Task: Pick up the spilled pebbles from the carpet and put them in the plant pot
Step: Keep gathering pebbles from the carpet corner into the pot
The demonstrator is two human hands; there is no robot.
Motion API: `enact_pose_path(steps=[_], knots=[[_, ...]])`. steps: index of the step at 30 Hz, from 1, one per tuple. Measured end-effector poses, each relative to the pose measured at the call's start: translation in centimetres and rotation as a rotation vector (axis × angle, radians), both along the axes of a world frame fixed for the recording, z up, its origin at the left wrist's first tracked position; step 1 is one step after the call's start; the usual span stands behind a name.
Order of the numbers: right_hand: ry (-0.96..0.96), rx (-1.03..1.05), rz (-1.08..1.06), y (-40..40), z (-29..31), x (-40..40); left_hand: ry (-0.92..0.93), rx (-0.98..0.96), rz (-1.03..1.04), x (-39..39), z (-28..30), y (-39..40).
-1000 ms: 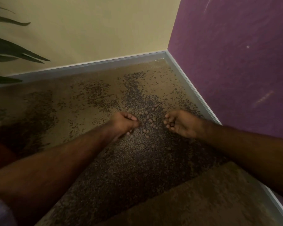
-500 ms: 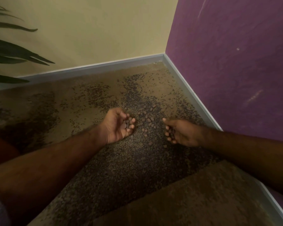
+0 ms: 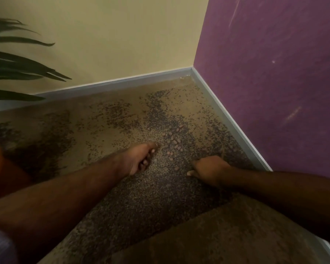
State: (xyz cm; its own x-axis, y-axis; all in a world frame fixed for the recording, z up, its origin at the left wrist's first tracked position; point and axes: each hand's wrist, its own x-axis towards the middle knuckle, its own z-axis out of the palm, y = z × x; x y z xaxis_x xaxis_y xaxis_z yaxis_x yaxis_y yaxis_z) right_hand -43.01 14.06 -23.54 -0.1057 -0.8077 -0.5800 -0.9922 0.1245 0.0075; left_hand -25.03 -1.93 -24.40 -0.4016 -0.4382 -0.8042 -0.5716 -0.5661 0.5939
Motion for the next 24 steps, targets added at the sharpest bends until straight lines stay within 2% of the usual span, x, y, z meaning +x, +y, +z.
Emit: enact_pose_path(steps=[4, 6, 9, 11, 13, 15, 18, 24], knots=[[0.021, 0.081, 0.008, -0.4, 0.3, 0.7, -0.005, -0.015, -0.024, 0.3, 0.0, 0.1], [-0.033, 0.077, -0.032, -0.6, 0.6, 0.9, -0.006, 0.003, -0.036, 0.5, 0.2, 0.0], [-0.361, -0.073, -0.243, -0.7, 1.0, 1.4, 0.016, 0.067, -0.042, 1.0, 0.8, -0.3], [-0.662, -0.115, -0.505, -1.1, 1.5, 2.1, 0.055, 0.119, -0.025, 1.3, 1.5, -0.4], [-1.009, 0.028, -0.824, -1.8, 2.4, 3.1, 0.063, 0.108, 0.041, 1.5, 2.5, -0.5], [-1.295, 0.184, -1.013, -2.5, 3.9, 4.2, 0.073, 0.092, 0.117, 1.8, 3.7, -0.6], [-1.545, 0.225, -1.064, -3.6, 6.0, 5.9, 0.129, 0.119, 0.194, 2.6, 5.6, -0.8], [-1.79, 0.274, -0.997, -5.3, 9.5, 9.1, 0.121, 0.101, 0.208, 6.4, 9.4, -0.6]])
